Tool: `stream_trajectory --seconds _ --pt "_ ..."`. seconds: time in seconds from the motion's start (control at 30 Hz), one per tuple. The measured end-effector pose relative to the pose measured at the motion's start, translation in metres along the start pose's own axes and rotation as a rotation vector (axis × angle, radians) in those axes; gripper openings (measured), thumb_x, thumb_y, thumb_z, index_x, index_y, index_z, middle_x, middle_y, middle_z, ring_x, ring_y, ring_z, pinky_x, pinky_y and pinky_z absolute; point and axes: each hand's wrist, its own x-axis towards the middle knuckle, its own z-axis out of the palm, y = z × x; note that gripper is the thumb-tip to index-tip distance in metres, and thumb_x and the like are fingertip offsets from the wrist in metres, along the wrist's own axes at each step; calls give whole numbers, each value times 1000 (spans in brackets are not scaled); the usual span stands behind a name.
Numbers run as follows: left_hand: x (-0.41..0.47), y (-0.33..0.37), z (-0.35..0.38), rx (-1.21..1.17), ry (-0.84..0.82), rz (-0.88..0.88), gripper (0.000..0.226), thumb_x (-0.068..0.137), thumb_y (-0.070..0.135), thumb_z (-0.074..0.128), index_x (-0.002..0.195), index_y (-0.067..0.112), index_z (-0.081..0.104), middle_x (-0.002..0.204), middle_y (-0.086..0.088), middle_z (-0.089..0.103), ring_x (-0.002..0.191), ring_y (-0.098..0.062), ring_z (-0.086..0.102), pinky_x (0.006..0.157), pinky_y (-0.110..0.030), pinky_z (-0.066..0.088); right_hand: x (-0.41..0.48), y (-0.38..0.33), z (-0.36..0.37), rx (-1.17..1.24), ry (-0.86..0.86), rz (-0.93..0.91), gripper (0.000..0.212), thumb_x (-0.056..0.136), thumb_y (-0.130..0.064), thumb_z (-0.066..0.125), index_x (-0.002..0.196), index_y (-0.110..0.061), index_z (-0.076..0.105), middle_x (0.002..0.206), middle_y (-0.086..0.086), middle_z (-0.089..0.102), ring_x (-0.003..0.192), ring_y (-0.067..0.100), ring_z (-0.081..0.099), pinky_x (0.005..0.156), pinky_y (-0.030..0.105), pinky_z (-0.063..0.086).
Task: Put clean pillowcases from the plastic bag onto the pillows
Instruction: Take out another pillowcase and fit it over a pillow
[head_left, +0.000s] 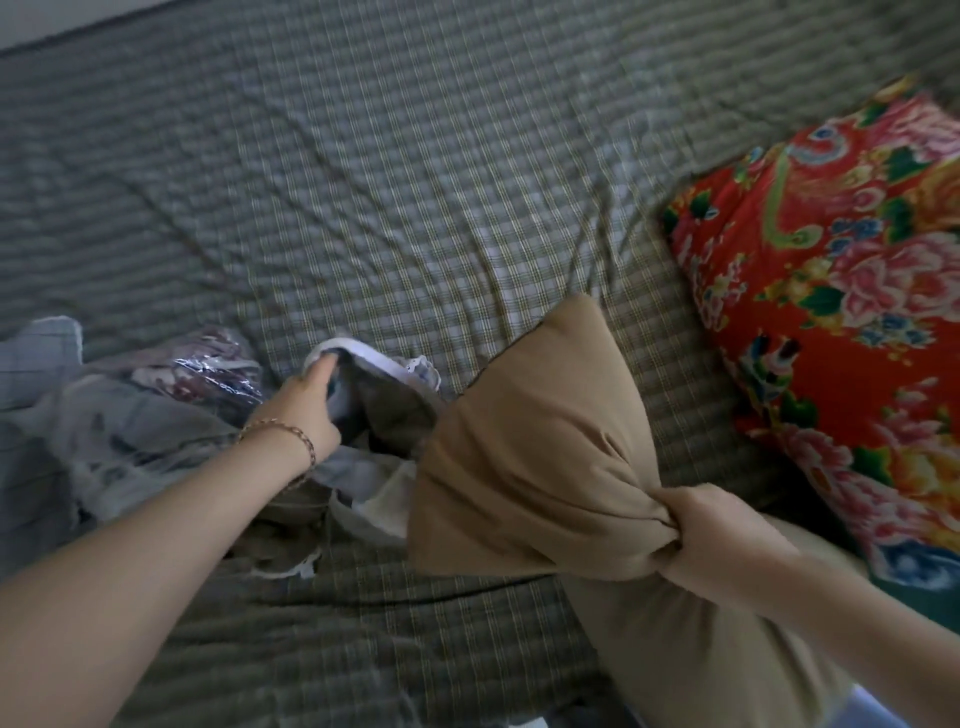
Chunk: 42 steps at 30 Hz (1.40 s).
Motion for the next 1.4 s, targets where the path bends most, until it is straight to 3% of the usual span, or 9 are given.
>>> stream_trajectory --seconds 0.27,0.47,0.63,0.8,0.9,1.0,1.1,1.3,1.4 --pt "-51 39 -36 307 47 455 74 88 11 46 145 37 7 151 1 19 101 -30 58 75 -31 42 -19 -59 -7 -167 -223 -169 28 77 -18 46 101 -24 60 103 2 63 97 24 59 76 26 45" --pt "-80 44 -30 356 38 514 54 93 15 37 141 35 24 153 6 11 102 -30 58 82 -33 42 -19 -77 17 -290 -269 -298 31 78 -18 49 107 -18 58 107 12 62 102 33 58 77 28 44" --pt "-85 22 -12 352 314 995 37 77 21 37 110 37 42 107 2 61 56 -21 63 37 -25 45 -8 -84 12 -163 -235 -215 29 75 -19 53 102 -17 62 105 7 67 103 27 60 76 24 45" --pt "-108 -30 6 72 418 909 24 73 15 43 97 21 43 103 4 46 42 -26 57 29 -25 39 -3 -56 -6 117 -222 60 25 63 -4 66 78 -24 68 86 -2 71 84 12 61 74 28 48" --pt "-128 -38 25 -61 343 489 39 74 13 67 105 19 46 90 4 60 48 -19 61 33 -19 26 0 -44 -8 241 -143 181 17 61 -4 68 63 -20 66 70 -2 69 74 13 61 69 29 49" --pt "-130 -34 34 14 157 165 21 79 29 66 93 24 51 67 8 51 68 -18 64 44 -25 28 5 -45 -10 369 -77 304 18 58 -1 69 53 -17 62 61 0 64 68 20 59 60 30 45" --pt "-135 -26 43 67 233 453 48 40 16 86 56 22 42 49 5 47 42 -15 51 42 -20 21 12 -49 -16 492 -49 412 15 57 5 70 56 -8 63 59 3 58 65 21 54 55 26 39" --pt "-185 25 64 -296 614 780 5 78 22 43 79 18 39 84 0 39 66 -14 42 49 -25 39 12 -51 -18 720 -6 562 17 59 12 65 73 3 68 67 11 61 67 26 56 60 30 43" --pt "-201 61 93 -308 477 794 22 61 36 40 80 24 38 71 9 54 67 -6 43 51 -18 43 14 -59 -11 763 34 527 10 74 5 57 71 -1 65 67 8 61 65 19 53 54 26 39"
